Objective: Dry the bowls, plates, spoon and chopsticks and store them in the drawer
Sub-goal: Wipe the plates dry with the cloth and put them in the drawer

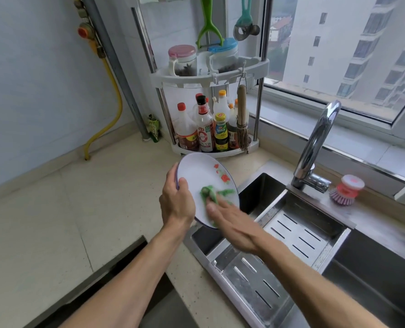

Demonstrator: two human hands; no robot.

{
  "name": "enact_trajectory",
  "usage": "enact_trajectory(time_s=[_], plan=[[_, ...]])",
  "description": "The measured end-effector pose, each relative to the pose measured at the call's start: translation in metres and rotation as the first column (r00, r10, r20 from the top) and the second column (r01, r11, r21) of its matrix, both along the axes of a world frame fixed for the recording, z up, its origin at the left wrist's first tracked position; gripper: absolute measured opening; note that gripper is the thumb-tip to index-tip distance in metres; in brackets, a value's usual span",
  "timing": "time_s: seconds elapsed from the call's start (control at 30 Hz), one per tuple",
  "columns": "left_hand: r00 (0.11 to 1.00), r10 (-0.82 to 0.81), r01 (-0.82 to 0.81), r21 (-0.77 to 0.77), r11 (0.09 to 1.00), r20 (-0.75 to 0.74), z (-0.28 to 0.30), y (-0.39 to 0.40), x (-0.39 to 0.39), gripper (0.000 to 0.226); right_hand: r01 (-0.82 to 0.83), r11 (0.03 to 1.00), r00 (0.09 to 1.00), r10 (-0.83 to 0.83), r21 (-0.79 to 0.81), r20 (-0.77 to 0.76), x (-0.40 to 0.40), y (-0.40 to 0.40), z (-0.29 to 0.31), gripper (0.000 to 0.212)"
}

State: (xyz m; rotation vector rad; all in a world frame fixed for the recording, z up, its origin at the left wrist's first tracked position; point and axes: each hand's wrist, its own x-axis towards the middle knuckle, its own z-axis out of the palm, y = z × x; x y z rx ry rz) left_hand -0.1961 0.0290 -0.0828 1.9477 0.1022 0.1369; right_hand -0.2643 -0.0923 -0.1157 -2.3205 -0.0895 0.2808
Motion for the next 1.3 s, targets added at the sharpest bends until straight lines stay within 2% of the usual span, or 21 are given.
enact_trajectory(time_s=[0.07, 0.13, 0.23, 0.27, 0.33, 0.4, 0.47, 0.53, 0.6, 0.67, 0.73, 0.87, 1.0, 1.1, 1.2, 1.3], plan=[[1.0, 0.012, -0.012, 0.008, 1.0, -0.013, 0.0, 0.003, 0.006, 0.043, -0.094, 0.994, 0.995, 0.092, 0.047, 0.038, -0.009, 0.012, 0.003, 0.073], [0.998, -0.042, 0.041, -0.018, 0.999, -0.039, -0.002, 0.008, 0.01, 0.042, -0.093, 0.994, 0.993, 0.097, -0.053, 0.069, -0.007, 0.005, -0.009, 0.086], [0.993, -0.108, 0.105, -0.054, 0.993, -0.05, -0.003, 0.011, 0.011, 0.043, 0.055, 0.95, 0.997, -0.037, -0.308, 0.064, 0.009, -0.016, -0.024, 0.064], [0.993, -0.106, 0.103, -0.054, 0.993, -0.05, -0.003, 0.01, 0.01, 0.042, 0.094, 0.941, 0.995, -0.079, -0.324, 0.058, 0.011, -0.018, -0.026, 0.063], [0.997, -0.065, 0.062, -0.062, 0.996, -0.04, -0.001, 0.008, 0.01, 0.04, 0.094, 0.977, 0.994, -0.081, -0.191, 0.077, 0.009, -0.006, -0.02, 0.073], [0.999, -0.017, 0.016, -0.045, 0.999, -0.042, 0.0, 0.007, 0.011, 0.039, 0.014, 1.0, 0.998, -0.014, 0.004, 0.066, -0.003, 0.012, -0.007, 0.067], [0.998, -0.036, 0.034, -0.044, 0.998, -0.049, -0.002, 0.012, 0.013, 0.04, -0.051, 0.998, 0.996, 0.048, 0.038, 0.079, -0.011, 0.019, -0.006, 0.064], [0.993, -0.102, 0.099, -0.052, 0.994, -0.064, -0.005, 0.018, 0.016, 0.04, -0.059, 0.99, 0.99, 0.075, -0.13, 0.121, -0.007, 0.008, -0.021, 0.077], [0.976, -0.196, 0.191, -0.058, 0.98, -0.095, -0.006, 0.024, 0.017, 0.039, -0.002, 0.949, 0.992, 0.042, -0.314, 0.123, 0.006, -0.013, -0.032, 0.081], [0.947, -0.288, 0.28, -0.074, 0.957, -0.142, -0.005, 0.026, 0.019, 0.036, 0.052, 0.911, 0.992, 0.001, -0.408, 0.126, 0.015, -0.027, -0.03, 0.083], [0.927, -0.327, 0.315, -0.09, 0.945, -0.185, -0.002, 0.029, 0.024, 0.03, 0.046, 0.904, 0.987, 0.023, -0.426, 0.157, 0.023, -0.026, -0.022, 0.083], [0.857, -0.435, 0.422, -0.107, 0.9, -0.276, -0.001, 0.029, 0.029, 0.026, -0.034, 0.891, 0.955, 0.162, -0.453, 0.247, 0.035, -0.012, -0.009, 0.067], [0.883, -0.409, 0.395, -0.106, 0.913, -0.23, -0.003, 0.032, 0.03, 0.031, -0.01, 0.859, 0.978, 0.116, -0.512, 0.176, 0.035, -0.026, -0.015, 0.069], [0.948, -0.279, 0.273, -0.058, 0.96, -0.154, -0.004, 0.03, 0.031, 0.035, -0.002, 0.892, 0.995, 0.047, -0.452, 0.089, 0.024, -0.029, -0.03, 0.087], [0.984, -0.146, 0.141, -0.049, 0.989, -0.099, -0.008, 0.023, 0.026, 0.037, -0.054, 0.939, 0.997, 0.072, -0.34, 0.04, 0.01, -0.015, -0.028, 0.101], [0.994, -0.045, 0.044, -0.012, 0.999, -0.101, -0.011, 0.02, 0.026, 0.037, -0.144, 0.98, 0.986, 0.154, -0.137, 0.067, -0.006, 0.003, -0.006, 0.075]])
